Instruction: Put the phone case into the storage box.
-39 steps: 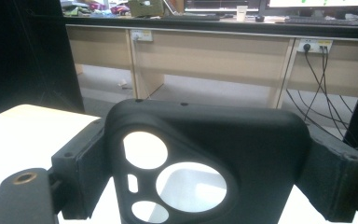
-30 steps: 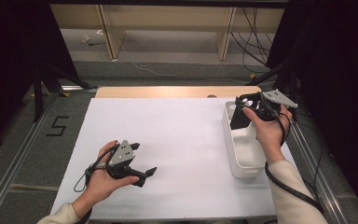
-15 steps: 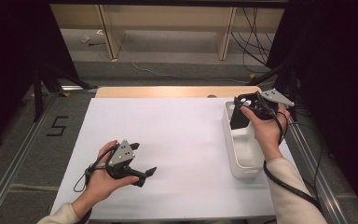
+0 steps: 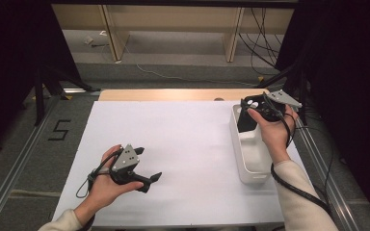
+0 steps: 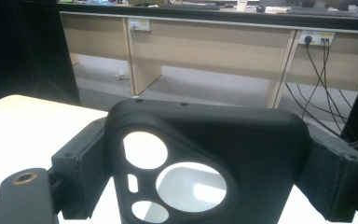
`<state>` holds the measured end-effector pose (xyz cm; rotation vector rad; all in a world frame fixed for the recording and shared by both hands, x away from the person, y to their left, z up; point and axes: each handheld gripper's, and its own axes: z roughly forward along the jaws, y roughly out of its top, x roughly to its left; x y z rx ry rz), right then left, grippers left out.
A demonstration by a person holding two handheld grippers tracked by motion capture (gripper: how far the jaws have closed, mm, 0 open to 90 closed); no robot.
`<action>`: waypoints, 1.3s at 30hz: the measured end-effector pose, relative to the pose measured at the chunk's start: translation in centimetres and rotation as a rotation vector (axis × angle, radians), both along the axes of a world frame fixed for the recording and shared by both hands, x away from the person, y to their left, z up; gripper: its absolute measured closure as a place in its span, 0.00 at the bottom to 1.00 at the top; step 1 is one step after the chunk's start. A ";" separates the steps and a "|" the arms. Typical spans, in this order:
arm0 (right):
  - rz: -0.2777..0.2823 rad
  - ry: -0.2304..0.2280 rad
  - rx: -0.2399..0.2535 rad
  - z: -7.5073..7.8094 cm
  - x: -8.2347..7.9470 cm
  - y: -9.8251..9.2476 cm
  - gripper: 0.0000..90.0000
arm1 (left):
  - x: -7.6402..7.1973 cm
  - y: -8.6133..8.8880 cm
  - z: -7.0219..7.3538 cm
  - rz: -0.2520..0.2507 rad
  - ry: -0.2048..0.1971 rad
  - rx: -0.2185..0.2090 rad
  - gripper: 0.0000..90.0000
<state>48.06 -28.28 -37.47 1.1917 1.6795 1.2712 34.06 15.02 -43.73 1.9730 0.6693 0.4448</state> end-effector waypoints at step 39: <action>-0.006 0.017 -0.022 -0.1 1.4 0.0 0.17 | 0.0 0.0 0.0 -0.001 -0.001 0.001 0.00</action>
